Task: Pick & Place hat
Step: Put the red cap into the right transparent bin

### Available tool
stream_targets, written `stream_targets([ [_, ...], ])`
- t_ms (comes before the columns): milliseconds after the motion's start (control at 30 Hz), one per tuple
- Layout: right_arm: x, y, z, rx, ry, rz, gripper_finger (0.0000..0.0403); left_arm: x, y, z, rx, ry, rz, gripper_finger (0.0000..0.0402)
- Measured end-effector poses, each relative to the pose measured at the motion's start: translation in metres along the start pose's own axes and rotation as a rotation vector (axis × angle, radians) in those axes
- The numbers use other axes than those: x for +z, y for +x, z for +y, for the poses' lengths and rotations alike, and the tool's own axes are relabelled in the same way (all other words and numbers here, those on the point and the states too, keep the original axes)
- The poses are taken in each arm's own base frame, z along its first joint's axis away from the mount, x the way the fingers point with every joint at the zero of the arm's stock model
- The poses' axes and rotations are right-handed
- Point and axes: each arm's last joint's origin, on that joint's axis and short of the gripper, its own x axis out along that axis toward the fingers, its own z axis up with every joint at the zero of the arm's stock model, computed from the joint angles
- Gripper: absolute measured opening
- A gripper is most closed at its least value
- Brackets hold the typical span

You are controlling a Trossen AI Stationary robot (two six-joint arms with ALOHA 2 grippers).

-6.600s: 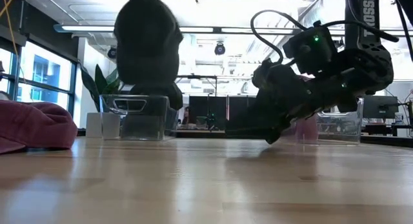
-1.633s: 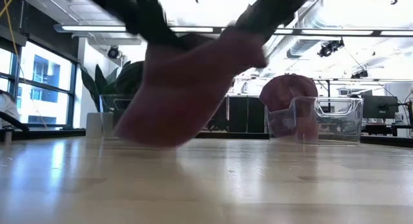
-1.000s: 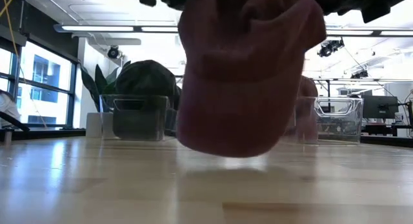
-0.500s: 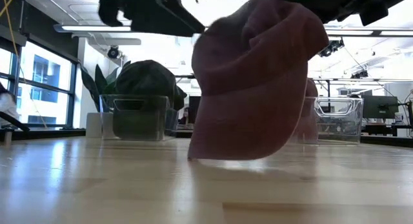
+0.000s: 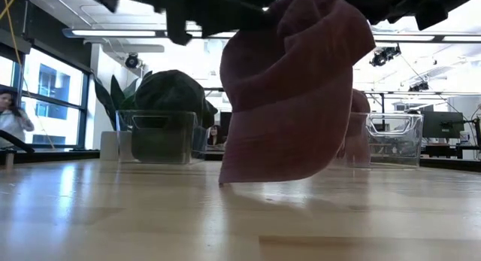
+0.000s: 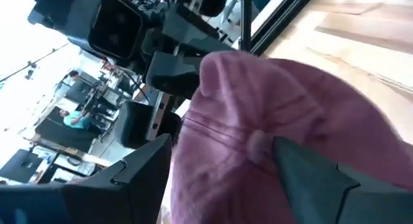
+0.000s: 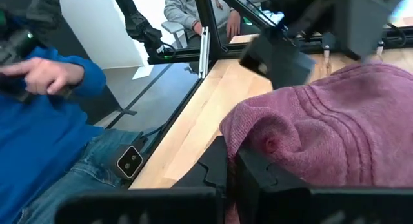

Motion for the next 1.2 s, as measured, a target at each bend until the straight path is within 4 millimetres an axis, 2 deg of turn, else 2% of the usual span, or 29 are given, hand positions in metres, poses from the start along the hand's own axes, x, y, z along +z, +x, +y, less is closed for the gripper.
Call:
stream_targets([
  [167, 0.001, 0.000, 0.002, 0.052, -0.004, -0.005, 0.0006, -0.017, 0.021, -0.004, -0.103, -0.017, 0.085, 0.0260],
  [300, 0.003, -0.002, 0.003, 0.057, -0.005, -0.015, 0.0007, -0.017, 0.032, -0.007, -0.234, -0.067, 0.095, 0.0240],
  [400, 0.005, -0.005, 0.004, 0.066, -0.005, -0.016, 0.0003, -0.005, 0.033, -0.001, -0.344, -0.097, 0.051, 0.0192],
  [533, 0.004, -0.009, 0.006, 0.061, 0.008, 0.012, 0.0005, 0.003, 0.033, 0.004, -0.463, -0.115, 0.052, 0.0096],
  [633, 0.002, -0.011, 0.009, 0.061, 0.008, 0.044, 0.0011, 0.015, 0.029, 0.014, -0.541, -0.131, -0.039, 0.0023],
  [700, 0.000, -0.011, 0.012, 0.066, 0.005, 0.072, 0.0012, 0.023, 0.025, 0.021, -0.592, -0.142, -0.109, 0.0011],
  [800, -0.003, -0.010, 0.017, 0.062, -0.013, 0.088, 0.0019, 0.029, 0.022, 0.027, -0.636, -0.155, -0.176, 0.0025],
  [933, -0.004, -0.013, 0.018, 0.087, -0.003, 0.109, 0.0064, 0.027, 0.021, 0.031, -0.696, -0.183, -0.230, 0.0017],
  [1067, 0.003, -0.023, 0.018, 0.054, -0.036, 0.080, 0.0142, 0.022, 0.023, 0.037, -0.687, -0.234, -0.207, 0.0003],
  [1200, 0.010, -0.026, 0.016, -0.057, -0.084, 0.001, 0.0224, 0.016, 0.025, 0.043, -0.623, -0.257, -0.146, 0.0006],
])
